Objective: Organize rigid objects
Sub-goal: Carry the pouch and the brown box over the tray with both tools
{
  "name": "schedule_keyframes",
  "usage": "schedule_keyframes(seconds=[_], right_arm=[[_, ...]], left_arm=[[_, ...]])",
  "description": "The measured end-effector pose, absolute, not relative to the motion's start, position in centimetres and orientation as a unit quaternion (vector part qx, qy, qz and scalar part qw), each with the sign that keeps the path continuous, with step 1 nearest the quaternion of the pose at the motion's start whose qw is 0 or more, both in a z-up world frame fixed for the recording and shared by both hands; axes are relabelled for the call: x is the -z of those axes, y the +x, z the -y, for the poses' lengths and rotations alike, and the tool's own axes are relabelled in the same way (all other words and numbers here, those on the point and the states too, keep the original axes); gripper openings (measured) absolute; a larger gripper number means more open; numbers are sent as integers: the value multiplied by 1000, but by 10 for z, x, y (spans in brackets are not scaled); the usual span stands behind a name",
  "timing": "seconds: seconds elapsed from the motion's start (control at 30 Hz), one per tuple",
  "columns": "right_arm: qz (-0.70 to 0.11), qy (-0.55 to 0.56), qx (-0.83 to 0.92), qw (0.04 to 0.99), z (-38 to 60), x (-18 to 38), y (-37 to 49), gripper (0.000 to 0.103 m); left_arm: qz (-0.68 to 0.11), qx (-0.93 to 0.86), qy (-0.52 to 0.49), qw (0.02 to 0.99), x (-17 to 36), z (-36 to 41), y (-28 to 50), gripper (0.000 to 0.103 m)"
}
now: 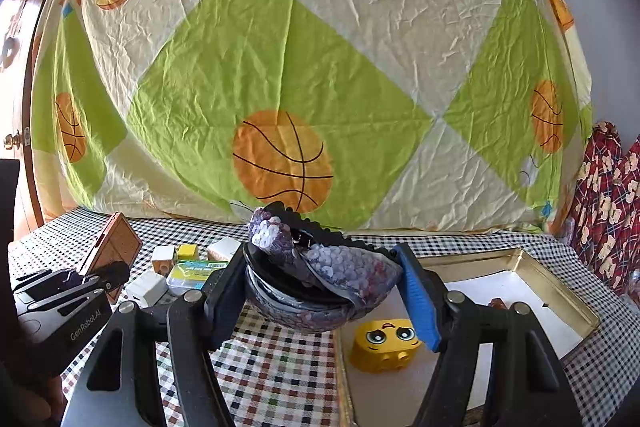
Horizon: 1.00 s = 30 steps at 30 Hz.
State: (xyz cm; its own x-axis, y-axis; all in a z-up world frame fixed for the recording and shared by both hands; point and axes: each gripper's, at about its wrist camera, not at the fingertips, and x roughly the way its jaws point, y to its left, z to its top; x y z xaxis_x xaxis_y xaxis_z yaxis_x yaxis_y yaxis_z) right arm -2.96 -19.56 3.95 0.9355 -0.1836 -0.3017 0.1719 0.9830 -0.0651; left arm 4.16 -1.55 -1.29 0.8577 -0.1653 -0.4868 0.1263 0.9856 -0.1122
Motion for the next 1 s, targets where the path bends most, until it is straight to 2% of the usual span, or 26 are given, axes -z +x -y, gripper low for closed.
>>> schedule_keyframes(seconds=[0.57, 1.0], right_arm=[[-131, -70, 128, 980, 224, -38, -49, 71], [-137, -51, 178, 973, 293, -40, -57, 71]], left_arm=[[-245, 111, -34, 962, 3, 59, 20, 16], [-231, 151, -16, 961, -8, 109, 11, 16]])
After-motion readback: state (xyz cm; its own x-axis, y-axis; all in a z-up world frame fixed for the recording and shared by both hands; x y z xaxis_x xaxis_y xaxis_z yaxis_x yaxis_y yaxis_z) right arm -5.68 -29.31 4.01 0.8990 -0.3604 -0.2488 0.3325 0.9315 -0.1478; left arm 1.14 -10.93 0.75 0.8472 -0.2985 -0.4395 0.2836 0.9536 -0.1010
